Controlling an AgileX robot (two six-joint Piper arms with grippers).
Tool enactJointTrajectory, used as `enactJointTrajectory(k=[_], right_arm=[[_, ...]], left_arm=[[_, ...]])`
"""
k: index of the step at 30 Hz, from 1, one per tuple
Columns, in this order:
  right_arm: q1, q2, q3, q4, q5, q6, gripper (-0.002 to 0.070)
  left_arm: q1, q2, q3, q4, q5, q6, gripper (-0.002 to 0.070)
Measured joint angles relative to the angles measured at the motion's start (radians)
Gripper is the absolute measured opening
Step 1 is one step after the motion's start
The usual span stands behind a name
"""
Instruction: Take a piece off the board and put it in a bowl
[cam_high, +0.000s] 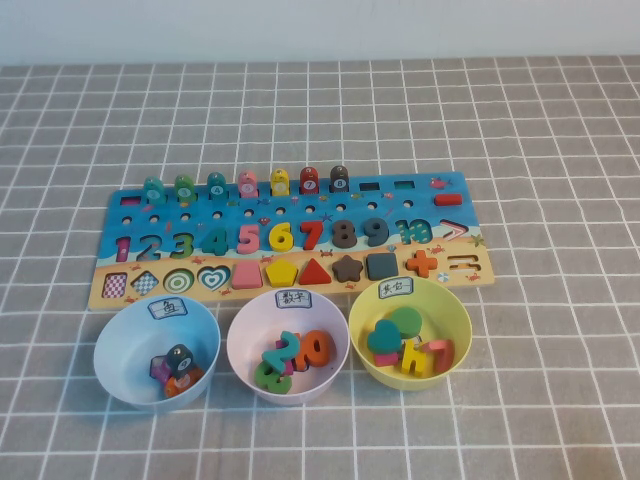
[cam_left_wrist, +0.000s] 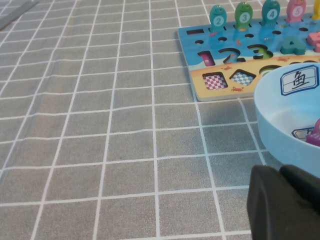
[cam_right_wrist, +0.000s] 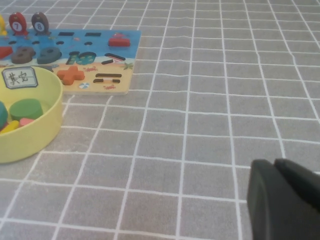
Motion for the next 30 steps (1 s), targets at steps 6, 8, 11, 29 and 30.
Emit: enactJointTrajectory(k=[6, 8, 11, 29, 30], right_arm=[[0.000, 0.000, 0.000, 0.074, -0.014, 0.000, -0.0017], [0.000, 0.000, 0.000, 0.150, -0.038, 0.000, -0.0017], [0.000, 0.000, 0.000, 0.260, -0.089, 0.000, -0.0017], [0.000, 0.000, 0.000, 0.715, -0.190, -0.018, -0.0017], [0.000, 0.000, 0.000, 0.732, -0.188, -0.019, -0.0017]], left_arm=[[0.000, 0.000, 0.000, 0.000, 0.000, 0.000, -0.0001], [0.000, 0.000, 0.000, 0.000, 0.000, 0.000, -0.0001], [0.000, 0.000, 0.000, 0.000, 0.000, 0.000, -0.0001], [0.000, 0.000, 0.000, 0.000, 0.000, 0.000, -0.0001], [0.000, 0.000, 0.000, 0.000, 0.000, 0.000, -0.0001]])
